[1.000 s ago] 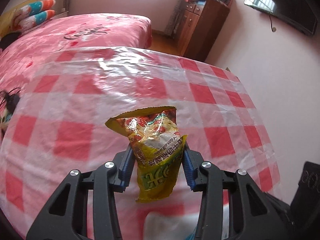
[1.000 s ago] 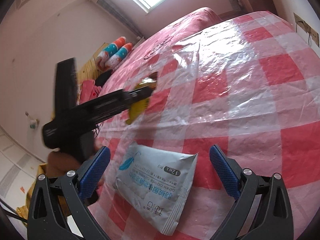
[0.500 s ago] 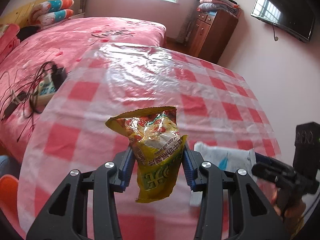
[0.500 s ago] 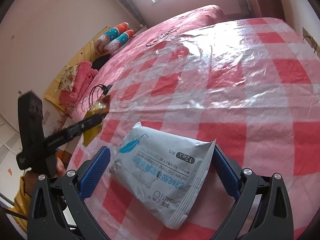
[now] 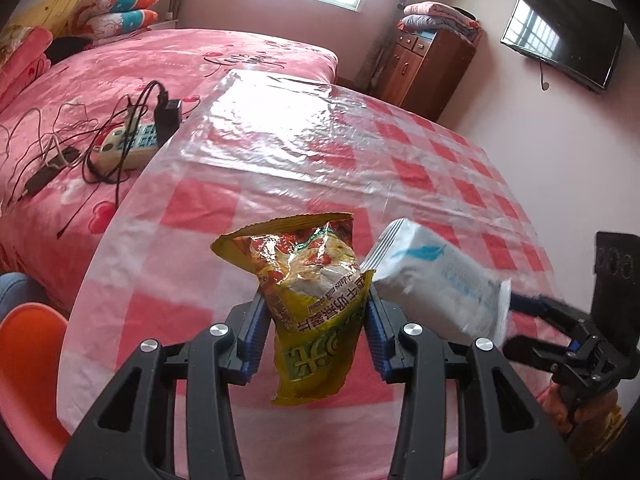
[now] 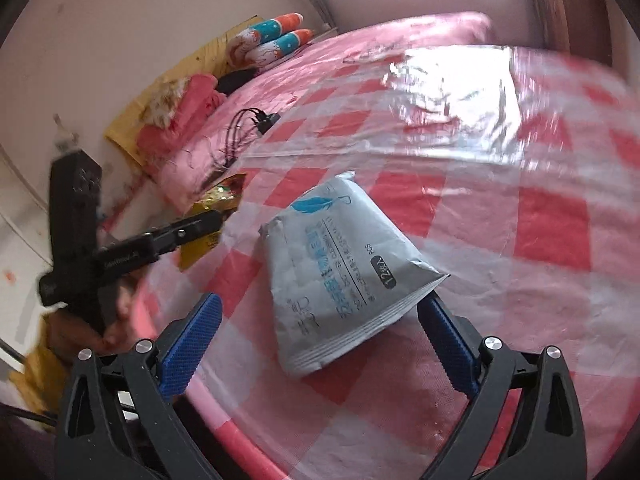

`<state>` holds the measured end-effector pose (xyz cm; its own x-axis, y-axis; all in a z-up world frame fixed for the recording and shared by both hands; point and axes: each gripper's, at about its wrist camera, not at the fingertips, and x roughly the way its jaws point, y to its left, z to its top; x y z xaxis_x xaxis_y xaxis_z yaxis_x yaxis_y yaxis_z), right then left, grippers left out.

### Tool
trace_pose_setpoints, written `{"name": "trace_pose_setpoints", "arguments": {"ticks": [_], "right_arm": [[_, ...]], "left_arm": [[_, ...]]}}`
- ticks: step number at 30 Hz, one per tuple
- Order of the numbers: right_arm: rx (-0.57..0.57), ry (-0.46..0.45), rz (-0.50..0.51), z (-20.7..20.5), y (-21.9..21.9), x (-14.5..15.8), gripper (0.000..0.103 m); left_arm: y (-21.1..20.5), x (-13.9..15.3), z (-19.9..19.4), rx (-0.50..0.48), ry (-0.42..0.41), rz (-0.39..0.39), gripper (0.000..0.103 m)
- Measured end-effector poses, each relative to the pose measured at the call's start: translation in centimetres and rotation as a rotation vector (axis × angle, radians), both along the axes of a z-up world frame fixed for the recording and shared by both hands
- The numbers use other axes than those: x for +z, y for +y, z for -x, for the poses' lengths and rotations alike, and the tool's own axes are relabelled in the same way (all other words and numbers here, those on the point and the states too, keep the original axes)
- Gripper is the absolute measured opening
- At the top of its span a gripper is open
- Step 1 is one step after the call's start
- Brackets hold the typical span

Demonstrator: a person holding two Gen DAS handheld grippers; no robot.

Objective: Collect trash
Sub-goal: 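Grasp the white wipes pack with the right gripper while left holds the snack bag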

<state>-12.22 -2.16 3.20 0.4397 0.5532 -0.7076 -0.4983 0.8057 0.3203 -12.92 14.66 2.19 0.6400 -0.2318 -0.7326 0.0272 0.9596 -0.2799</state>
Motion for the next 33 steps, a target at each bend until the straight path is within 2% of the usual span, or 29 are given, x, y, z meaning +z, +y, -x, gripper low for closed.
{"name": "trace_pose_setpoints", "arguments": {"ticks": [4,11,19,29,33], "right_arm": [[-0.027,-0.094,0.1,0.3,1.7,0.6,0.096],[0.017,-0.14,0.2,-1.5,4.5,-0.5,0.096],[0.038,-0.111,0.241,-3.7,5.0,-1.8,0.096],[0.076,-0.08,0.254,-4.1,5.3,-2.3,0.099],[0.104,-0.085,0.306,-3.7,5.9,-2.6,0.099]], "left_arm": [[0.8,-0.4,0.4,-0.003,-0.002,0.017,0.045],[1.7,-0.6,0.7,-0.02,-0.009,0.034,0.045],[2.8,-0.9,1.3,-0.003,0.0,0.004,0.045],[3.9,-1.0,1.9,0.03,-0.006,-0.043,0.045],[4.1,-1.0,2.0,0.037,-0.009,-0.062,0.045]]}}
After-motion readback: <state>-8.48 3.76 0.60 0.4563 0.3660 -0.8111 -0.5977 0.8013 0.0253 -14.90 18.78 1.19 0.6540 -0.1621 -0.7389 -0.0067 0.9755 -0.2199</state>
